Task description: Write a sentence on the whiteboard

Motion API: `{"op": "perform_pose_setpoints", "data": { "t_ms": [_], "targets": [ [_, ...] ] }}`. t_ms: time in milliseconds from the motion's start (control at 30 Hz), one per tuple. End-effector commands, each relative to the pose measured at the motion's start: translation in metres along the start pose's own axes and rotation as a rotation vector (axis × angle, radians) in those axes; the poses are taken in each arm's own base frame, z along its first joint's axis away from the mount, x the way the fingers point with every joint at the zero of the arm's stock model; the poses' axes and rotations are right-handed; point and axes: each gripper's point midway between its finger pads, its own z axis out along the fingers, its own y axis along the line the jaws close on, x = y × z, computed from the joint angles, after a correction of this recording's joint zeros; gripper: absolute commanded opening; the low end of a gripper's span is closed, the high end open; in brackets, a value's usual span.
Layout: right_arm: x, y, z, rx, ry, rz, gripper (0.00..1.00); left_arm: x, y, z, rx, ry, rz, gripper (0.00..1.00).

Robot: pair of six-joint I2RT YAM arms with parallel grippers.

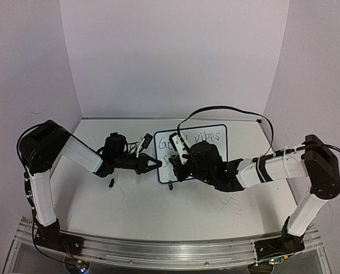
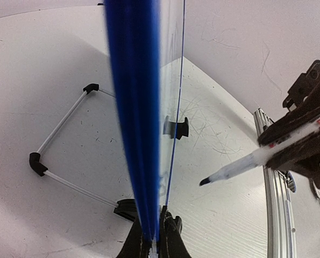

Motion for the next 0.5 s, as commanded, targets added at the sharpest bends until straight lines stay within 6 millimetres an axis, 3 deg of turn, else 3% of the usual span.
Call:
{"op": "perform_pose_setpoints", "data": {
  "t_ms": [0, 133, 467],
  "targets": [
    [-0.018, -0.012, -0.01, 0.036, -0.052, 0.028, 0.0, -0.008, 0.03, -0.003, -0.163, -0.012, 0.021, 0.0],
    [-0.013, -0.016, 0.001, 0.05, -0.045, 0.027, 0.0, -0.008, 0.03, -0.003, -0.164, -0.012, 0.024, 0.0],
    [-0.018, -0.02, 0.007, 0.073, -0.068, 0.026, 0.0, -0.008, 0.03, -0.003, -0.168, -0.009, 0.027, 0.0]
  ]
}}
